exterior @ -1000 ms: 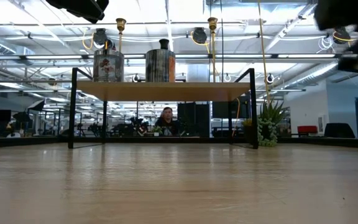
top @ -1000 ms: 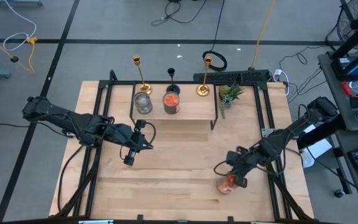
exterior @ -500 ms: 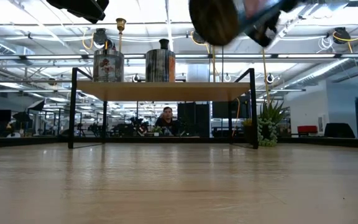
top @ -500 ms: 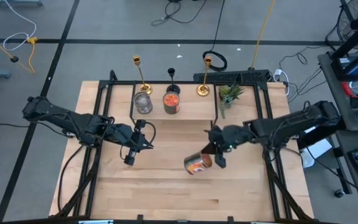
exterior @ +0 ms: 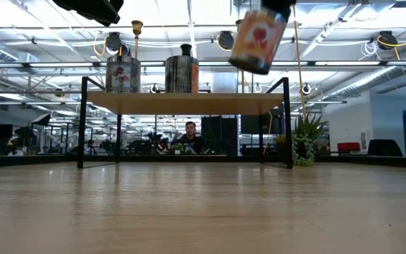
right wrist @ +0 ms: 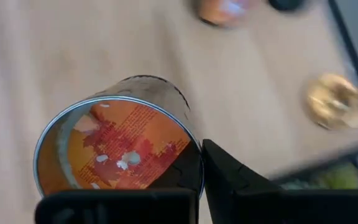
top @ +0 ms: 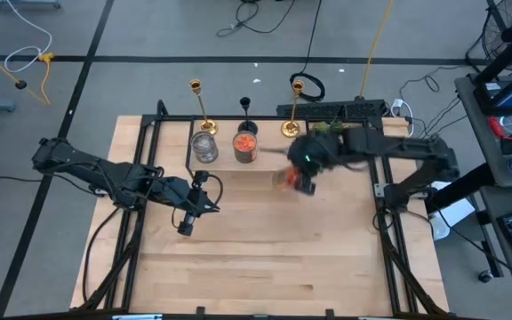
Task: Pick & Place candle stick holders
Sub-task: Put the orange scented candle on the shelf
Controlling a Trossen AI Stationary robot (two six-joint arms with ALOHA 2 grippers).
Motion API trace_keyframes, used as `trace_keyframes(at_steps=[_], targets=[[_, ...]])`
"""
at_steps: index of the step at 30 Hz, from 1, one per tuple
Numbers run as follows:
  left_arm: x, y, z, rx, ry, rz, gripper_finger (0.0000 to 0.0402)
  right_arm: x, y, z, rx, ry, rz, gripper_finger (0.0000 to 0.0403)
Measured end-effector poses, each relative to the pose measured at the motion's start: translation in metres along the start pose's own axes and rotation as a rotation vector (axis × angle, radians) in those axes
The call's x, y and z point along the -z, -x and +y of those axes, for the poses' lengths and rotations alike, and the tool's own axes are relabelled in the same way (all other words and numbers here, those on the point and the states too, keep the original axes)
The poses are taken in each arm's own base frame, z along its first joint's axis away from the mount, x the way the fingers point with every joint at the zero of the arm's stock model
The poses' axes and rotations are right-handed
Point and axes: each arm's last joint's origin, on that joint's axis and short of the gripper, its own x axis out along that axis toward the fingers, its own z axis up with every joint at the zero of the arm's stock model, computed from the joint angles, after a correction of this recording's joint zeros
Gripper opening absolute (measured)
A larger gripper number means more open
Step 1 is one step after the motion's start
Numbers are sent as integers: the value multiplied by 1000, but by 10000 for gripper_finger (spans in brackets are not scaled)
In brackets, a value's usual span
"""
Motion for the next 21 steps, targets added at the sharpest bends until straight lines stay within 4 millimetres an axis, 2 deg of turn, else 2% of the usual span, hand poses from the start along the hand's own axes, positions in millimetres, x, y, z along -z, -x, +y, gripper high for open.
trace_keyframes(at_steps=[5,11,16,21], targets=[[0,0,0,1,4,4,26,-13,-10,-37,77,-83,60,4],[1,0,0,2,14,7,26,-14,-31,-76,35,-149,142,4],[1,0,0,2,16,9,26,-14,-38,-91,42,-123,166,4],[1,0,0,4,16,10,26,-14,-39,-97,52,-98,160,4]])
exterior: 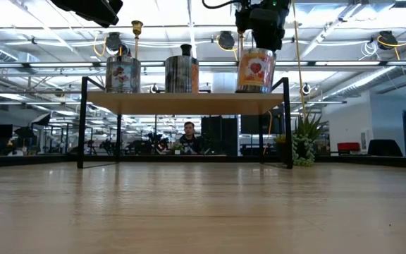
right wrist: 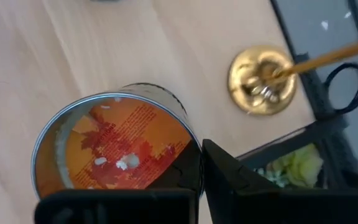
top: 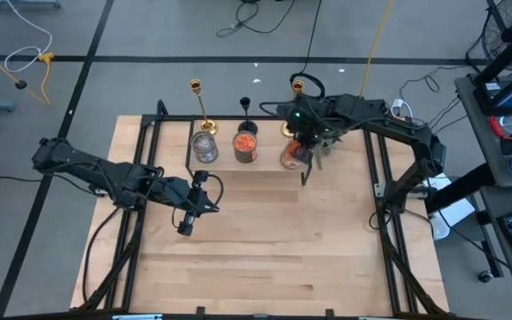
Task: Pick & Place candle stick holders
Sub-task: Put the orange scented candle on the shelf
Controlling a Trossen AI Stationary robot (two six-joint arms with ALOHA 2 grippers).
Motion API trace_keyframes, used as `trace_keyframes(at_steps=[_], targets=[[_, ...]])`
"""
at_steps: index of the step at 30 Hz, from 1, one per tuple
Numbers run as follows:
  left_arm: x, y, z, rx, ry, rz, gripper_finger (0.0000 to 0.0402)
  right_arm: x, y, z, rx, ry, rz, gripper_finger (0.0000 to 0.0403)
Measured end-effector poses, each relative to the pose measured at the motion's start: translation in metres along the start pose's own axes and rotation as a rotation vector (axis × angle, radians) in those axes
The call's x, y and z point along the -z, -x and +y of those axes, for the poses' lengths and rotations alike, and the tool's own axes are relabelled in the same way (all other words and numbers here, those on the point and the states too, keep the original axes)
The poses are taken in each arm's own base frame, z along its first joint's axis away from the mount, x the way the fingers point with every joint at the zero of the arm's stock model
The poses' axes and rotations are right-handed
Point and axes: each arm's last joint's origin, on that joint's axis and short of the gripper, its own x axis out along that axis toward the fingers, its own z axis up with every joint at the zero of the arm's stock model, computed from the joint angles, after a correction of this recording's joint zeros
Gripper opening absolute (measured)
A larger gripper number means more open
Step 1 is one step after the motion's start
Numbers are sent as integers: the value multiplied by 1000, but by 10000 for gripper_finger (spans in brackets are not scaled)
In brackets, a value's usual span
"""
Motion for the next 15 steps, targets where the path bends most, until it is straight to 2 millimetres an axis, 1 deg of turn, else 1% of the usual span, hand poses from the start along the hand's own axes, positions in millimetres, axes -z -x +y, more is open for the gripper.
trace_keyframes(at_steps=[4,7,15], targets=[[0,0,0,1,1,0,26,-3,0,-1,49,24,-29,4],[0,0,0,3,20,0,26,-3,0,-1,47,36,-27,9],[0,0,0,4,30,5,26,-4,-1,-3,58,37,-39,59]])
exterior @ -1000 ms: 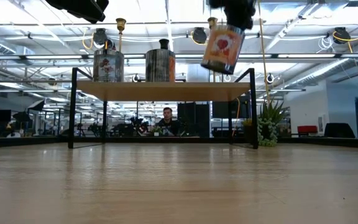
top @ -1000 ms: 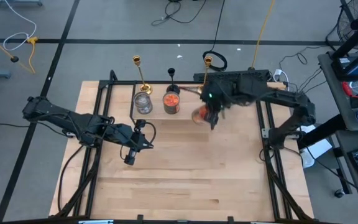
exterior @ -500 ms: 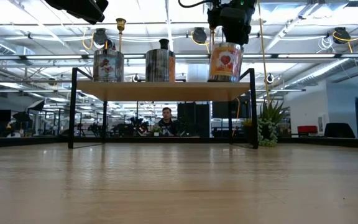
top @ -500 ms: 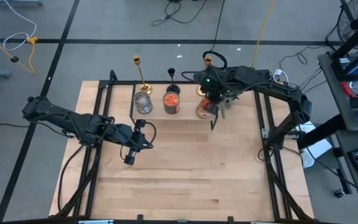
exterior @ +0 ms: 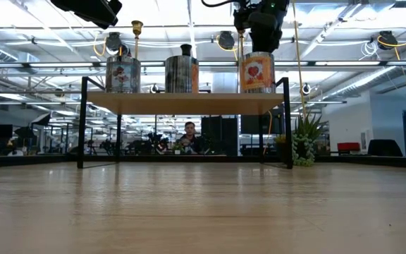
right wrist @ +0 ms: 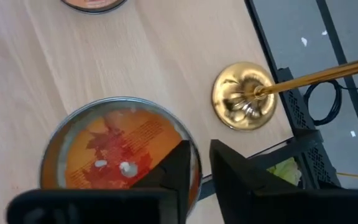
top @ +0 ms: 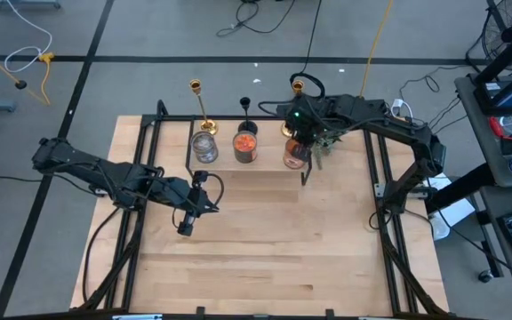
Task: Pick & Place candle stick holders
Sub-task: Put the orange scented candle on the shelf, then return to Home Position
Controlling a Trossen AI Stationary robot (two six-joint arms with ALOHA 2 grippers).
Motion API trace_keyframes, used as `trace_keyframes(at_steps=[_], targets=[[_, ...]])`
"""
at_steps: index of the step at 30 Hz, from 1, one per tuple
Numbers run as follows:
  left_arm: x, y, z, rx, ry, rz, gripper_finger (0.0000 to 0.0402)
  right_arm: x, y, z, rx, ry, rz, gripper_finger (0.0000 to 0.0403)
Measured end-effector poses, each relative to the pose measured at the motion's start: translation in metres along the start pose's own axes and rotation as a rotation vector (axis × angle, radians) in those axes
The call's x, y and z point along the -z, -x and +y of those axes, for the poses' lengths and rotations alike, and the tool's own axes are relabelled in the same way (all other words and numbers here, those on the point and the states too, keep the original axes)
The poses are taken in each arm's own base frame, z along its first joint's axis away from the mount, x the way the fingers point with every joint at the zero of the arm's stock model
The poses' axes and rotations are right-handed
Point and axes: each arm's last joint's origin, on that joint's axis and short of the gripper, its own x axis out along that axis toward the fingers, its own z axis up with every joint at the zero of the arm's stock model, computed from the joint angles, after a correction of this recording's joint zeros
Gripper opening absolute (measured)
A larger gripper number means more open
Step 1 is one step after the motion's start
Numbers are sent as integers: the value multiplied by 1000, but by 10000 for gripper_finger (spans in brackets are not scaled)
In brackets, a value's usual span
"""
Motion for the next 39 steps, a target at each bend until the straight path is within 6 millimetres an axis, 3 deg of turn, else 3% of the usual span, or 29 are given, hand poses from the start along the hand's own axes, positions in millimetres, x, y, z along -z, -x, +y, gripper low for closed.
trace_keyframes(at_steps=[8,19,26,34,39], targets=[[1,0,0,0,6,7,26,-5,0,-1,48,13,-45,90],[1,0,0,1,13,15,26,-7,1,1,47,18,-70,85],[1,4,-1,-51,9,1,26,0,28,16,16,1,-141,86],[0,49,-8,-216,40,-122,26,22,80,52,-79,90,-278,80],[13,87,-13,-257,47,-176,26,46,91,79,-155,188,-359,76]])
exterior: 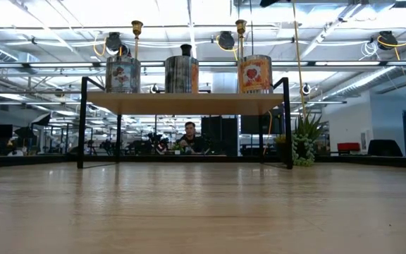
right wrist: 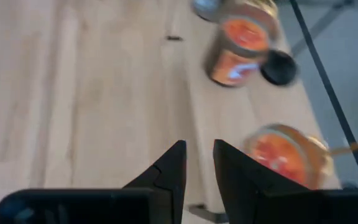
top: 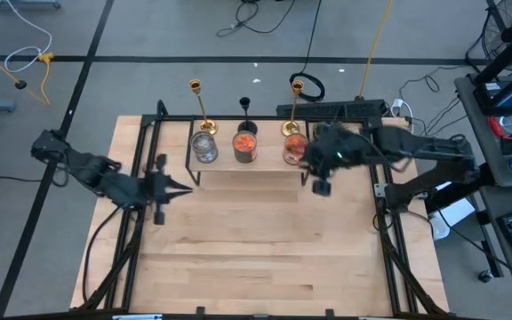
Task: Pick & Place candle stick holders
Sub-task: Return to Home Position
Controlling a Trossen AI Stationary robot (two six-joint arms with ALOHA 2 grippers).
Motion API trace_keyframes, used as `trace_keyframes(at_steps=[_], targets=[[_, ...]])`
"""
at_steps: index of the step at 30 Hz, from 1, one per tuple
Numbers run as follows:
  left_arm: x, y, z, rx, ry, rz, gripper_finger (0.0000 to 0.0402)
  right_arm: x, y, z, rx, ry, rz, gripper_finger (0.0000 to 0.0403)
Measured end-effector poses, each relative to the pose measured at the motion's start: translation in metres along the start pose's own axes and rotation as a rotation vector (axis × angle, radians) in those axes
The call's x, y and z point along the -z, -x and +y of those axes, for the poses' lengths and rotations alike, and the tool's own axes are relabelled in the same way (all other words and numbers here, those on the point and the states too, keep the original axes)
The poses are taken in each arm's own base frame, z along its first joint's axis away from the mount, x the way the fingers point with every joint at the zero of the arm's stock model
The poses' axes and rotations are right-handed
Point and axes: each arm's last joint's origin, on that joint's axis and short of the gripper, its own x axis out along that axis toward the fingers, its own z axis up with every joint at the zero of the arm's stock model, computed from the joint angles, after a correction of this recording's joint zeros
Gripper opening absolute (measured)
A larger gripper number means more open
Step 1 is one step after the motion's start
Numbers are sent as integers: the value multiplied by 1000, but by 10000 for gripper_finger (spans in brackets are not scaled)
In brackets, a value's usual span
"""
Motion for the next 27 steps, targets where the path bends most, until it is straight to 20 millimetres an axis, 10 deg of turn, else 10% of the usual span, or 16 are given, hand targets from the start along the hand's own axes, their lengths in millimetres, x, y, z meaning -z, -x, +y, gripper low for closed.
trace_keyframes(at_steps=[7,17,27], targets=[[33,23,4,43,-32,-117,26,53,2,25,-92,94,-218,85],[86,-3,-10,83,-177,-350,26,151,-21,28,-302,192,-600,78],[101,-14,10,-26,-154,-361,26,199,-28,13,-278,133,-691,77]])
